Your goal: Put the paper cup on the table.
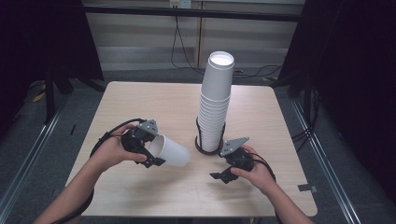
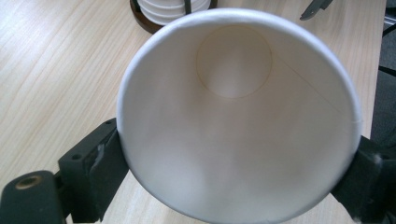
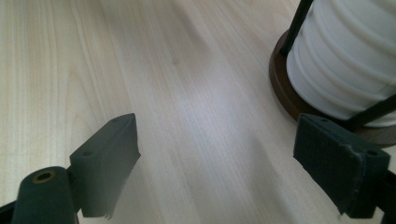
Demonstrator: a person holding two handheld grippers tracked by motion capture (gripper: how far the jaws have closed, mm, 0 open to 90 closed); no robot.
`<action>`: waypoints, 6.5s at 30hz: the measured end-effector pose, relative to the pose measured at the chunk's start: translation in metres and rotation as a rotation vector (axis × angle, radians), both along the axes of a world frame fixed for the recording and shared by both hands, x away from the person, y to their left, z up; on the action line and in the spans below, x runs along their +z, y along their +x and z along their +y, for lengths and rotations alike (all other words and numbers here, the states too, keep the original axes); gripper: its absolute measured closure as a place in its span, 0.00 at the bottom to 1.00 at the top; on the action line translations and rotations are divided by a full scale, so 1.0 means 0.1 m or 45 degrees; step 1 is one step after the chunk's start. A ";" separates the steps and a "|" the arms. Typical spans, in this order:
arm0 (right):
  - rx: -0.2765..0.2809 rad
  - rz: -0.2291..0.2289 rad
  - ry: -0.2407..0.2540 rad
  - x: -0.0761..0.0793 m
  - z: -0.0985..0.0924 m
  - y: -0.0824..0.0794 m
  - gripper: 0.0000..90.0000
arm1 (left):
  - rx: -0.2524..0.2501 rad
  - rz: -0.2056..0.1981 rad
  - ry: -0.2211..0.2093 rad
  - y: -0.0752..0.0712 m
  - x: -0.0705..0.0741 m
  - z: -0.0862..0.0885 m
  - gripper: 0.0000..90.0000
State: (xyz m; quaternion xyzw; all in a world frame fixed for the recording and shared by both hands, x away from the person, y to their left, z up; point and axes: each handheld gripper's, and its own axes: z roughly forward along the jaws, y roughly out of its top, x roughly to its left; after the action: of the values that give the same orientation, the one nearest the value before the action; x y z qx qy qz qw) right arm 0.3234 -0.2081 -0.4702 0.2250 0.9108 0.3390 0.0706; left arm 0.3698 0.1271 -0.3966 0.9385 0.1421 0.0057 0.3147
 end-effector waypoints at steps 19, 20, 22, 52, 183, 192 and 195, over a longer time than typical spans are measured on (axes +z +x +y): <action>0.006 -0.008 -0.061 -0.24 -0.04 -0.04 0.15 | 0.047 0.031 0.063 0.05 -0.04 0.11 0.11; -0.004 -0.001 -0.046 -0.25 -0.04 -0.04 0.15 | 0.038 0.029 0.080 0.07 -0.04 0.12 0.11; -0.007 -0.005 -0.030 -0.26 -0.05 -0.04 0.14 | 0.057 0.030 0.088 0.07 -0.04 0.13 0.11; -0.089 -0.060 0.074 -0.35 -0.11 -0.10 0.12 | 0.165 0.068 0.263 0.20 -0.02 0.23 0.10; -0.087 -0.064 0.075 -0.35 -0.11 -0.10 0.12 | 0.338 -0.034 -0.062 0.00 -0.79 0.78 0.13; -0.087 -0.063 0.075 -0.35 -0.11 -0.10 0.12 | 0.356 -0.040 -0.089 -0.07 -0.89 0.85 0.14; -0.087 -0.064 0.075 -0.35 -0.11 -0.10 0.12 | 0.360 -0.034 -0.098 -0.09 -0.91 0.88 0.14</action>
State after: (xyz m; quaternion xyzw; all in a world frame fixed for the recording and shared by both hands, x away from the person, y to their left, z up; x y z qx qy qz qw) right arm 0.3133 -0.2193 -0.5050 0.2493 0.8902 0.3685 0.0984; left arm 0.3604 0.2146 -0.4871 0.8962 0.2687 0.0569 0.3484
